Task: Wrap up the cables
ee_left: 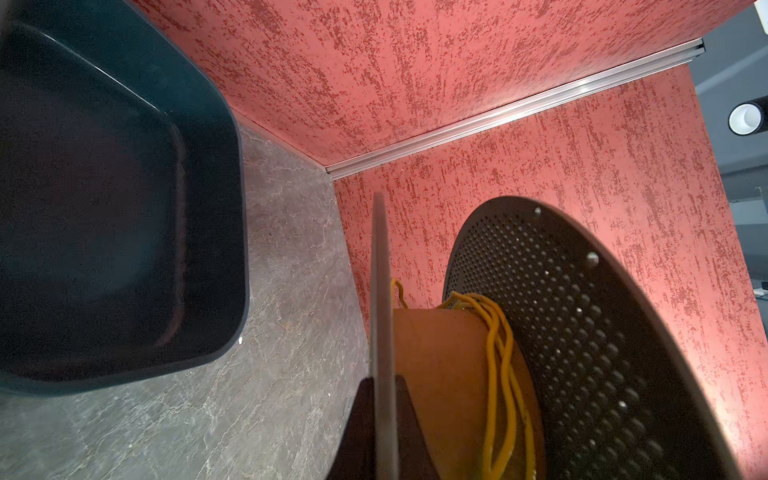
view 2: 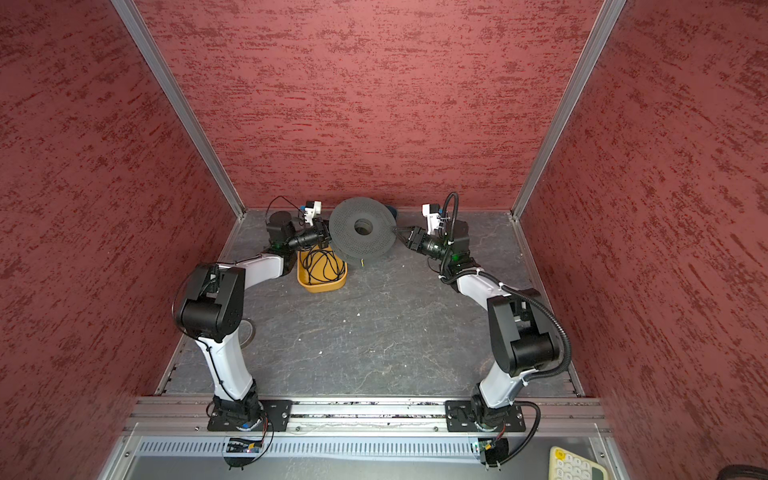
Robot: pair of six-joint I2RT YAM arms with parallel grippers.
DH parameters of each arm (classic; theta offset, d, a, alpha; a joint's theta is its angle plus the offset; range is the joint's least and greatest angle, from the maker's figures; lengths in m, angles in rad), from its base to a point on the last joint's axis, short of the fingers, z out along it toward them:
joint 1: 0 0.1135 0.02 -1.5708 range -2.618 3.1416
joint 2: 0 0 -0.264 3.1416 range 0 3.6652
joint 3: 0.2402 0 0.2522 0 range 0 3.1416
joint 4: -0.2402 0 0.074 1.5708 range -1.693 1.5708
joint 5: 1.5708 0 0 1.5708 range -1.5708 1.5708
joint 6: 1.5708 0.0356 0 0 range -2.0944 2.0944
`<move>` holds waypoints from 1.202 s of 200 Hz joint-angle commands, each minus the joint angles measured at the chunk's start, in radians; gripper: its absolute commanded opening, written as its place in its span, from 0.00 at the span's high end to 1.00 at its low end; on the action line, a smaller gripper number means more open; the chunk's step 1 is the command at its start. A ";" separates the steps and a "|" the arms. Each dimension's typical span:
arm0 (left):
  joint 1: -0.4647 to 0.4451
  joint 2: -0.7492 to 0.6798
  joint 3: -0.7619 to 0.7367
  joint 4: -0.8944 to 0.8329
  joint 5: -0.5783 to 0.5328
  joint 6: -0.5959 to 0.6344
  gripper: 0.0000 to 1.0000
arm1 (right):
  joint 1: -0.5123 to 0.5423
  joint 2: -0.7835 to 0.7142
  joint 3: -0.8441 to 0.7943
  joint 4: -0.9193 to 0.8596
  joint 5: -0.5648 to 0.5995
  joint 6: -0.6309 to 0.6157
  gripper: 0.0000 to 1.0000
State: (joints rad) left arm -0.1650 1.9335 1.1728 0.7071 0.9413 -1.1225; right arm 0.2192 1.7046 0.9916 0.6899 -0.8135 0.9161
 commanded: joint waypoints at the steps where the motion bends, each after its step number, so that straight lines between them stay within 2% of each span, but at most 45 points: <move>1: -0.012 0.007 0.030 0.099 0.029 -0.031 1.00 | 0.005 0.053 0.013 0.235 -0.084 0.152 0.59; 28: -0.026 0.027 0.049 0.121 0.048 -0.053 1.00 | 0.007 0.089 0.001 0.370 -0.105 0.238 0.64; 53: -0.037 0.035 0.062 0.101 0.048 -0.039 1.00 | 0.007 0.087 -0.004 0.379 -0.105 0.239 0.71; 95: -0.040 0.050 0.079 0.055 0.050 -0.008 1.00 | 0.007 0.099 -0.012 0.399 -0.108 0.253 0.74; 116: -0.041 0.052 0.098 -0.003 0.051 0.029 1.00 | 0.007 0.096 -0.021 0.408 -0.108 0.257 0.84; 136: -0.042 0.046 0.109 -0.053 0.053 0.061 1.00 | 0.006 0.089 -0.028 0.402 -0.098 0.262 1.00; 156: -0.042 0.035 0.105 -0.085 0.051 0.085 0.97 | 0.005 0.086 -0.026 0.418 -0.093 0.283 1.00; 162: -0.042 0.030 0.103 -0.098 0.051 0.094 0.95 | 0.005 0.086 -0.025 0.430 -0.092 0.296 1.00; 171: -0.041 0.021 0.100 -0.119 0.053 0.109 0.83 | 0.004 0.088 -0.024 0.453 -0.091 0.319 1.00; 210: -0.035 -0.018 0.077 -0.186 0.035 0.167 0.52 | -0.009 0.081 -0.031 0.541 -0.073 0.410 1.00; 240: -0.023 -0.045 0.052 -0.205 0.023 0.187 0.37 | -0.022 0.055 -0.052 0.551 -0.053 0.430 1.00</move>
State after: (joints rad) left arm -0.1955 1.9537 1.2392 0.5201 0.9630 -0.9752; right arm 0.2092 1.7988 0.9516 1.1370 -0.9089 1.3212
